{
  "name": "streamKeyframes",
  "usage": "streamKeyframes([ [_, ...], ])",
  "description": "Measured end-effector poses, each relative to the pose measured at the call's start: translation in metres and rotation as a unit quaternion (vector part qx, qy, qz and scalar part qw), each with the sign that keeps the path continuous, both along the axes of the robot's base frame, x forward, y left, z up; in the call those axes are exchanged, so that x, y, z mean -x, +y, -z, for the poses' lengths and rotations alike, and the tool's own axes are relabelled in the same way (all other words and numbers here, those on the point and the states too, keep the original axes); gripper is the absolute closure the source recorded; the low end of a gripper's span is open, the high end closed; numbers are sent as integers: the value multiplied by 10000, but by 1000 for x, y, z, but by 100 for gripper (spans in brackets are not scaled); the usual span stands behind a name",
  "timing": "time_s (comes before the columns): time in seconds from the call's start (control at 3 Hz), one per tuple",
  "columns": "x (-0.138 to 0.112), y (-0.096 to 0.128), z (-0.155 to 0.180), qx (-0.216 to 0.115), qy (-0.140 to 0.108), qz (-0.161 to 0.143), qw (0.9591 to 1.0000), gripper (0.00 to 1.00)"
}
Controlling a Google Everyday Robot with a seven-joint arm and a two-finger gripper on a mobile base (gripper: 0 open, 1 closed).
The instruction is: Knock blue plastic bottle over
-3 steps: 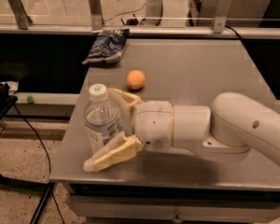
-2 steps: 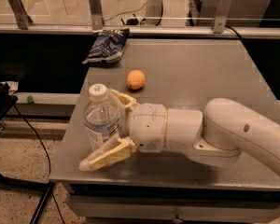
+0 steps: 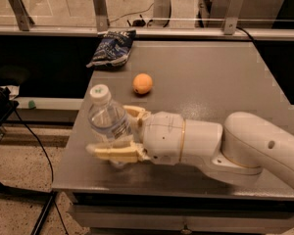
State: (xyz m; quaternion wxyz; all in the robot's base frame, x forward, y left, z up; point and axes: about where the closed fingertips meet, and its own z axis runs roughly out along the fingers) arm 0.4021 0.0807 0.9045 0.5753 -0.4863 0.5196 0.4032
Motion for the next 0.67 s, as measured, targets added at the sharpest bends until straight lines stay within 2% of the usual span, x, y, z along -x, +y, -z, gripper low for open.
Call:
streamKeyframes([
  [0.33, 5, -13, -21, -41, -3, 58, 10000, 72],
  [0.67, -1, -16, -61, 472, -291, 56, 9984, 96],
])
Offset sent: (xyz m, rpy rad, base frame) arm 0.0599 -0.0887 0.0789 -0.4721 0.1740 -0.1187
